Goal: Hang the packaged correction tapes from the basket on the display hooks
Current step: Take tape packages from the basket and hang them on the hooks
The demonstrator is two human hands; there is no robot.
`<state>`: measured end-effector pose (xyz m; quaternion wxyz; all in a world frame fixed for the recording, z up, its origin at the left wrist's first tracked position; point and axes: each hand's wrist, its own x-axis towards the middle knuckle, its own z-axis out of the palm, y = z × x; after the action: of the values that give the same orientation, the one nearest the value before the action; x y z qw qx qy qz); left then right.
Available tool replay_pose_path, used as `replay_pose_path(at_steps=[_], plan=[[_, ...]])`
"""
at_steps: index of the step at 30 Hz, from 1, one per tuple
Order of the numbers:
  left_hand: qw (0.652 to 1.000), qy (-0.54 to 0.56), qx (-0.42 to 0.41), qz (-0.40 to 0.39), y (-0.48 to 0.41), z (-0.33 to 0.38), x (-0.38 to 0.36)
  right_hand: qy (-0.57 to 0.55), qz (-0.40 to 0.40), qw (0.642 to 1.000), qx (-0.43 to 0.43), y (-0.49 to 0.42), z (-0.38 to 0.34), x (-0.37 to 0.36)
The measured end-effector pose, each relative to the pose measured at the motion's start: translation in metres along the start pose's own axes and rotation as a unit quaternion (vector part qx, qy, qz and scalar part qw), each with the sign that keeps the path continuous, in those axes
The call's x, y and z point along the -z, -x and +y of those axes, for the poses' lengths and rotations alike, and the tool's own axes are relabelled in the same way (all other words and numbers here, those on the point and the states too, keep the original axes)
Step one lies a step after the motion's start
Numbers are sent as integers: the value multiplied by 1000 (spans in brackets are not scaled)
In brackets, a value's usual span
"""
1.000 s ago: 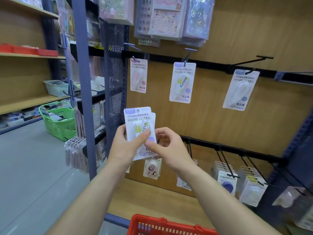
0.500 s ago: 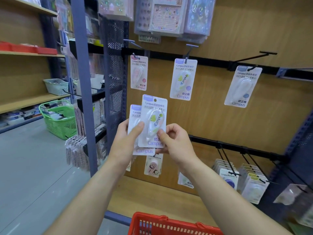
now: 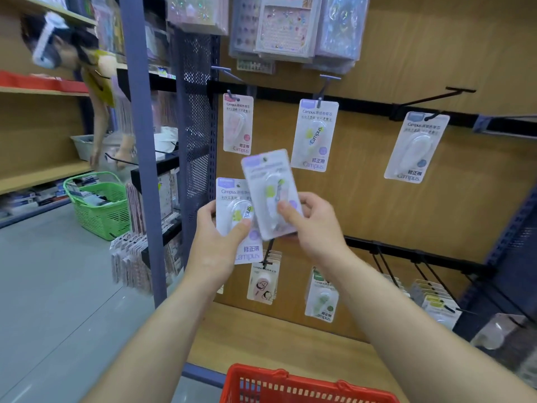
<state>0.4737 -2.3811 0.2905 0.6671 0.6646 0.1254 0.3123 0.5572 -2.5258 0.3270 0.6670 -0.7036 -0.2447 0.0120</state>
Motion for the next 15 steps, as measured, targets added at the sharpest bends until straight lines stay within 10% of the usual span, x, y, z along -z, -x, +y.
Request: replay_pose_path(at_steps=[7, 15], plan=[[999, 40, 1, 3, 0, 3, 3, -29, 168, 985, 36, -69, -44, 31], [999, 54, 2, 1, 2, 4, 7, -44, 167, 984, 44, -89, -54, 34]])
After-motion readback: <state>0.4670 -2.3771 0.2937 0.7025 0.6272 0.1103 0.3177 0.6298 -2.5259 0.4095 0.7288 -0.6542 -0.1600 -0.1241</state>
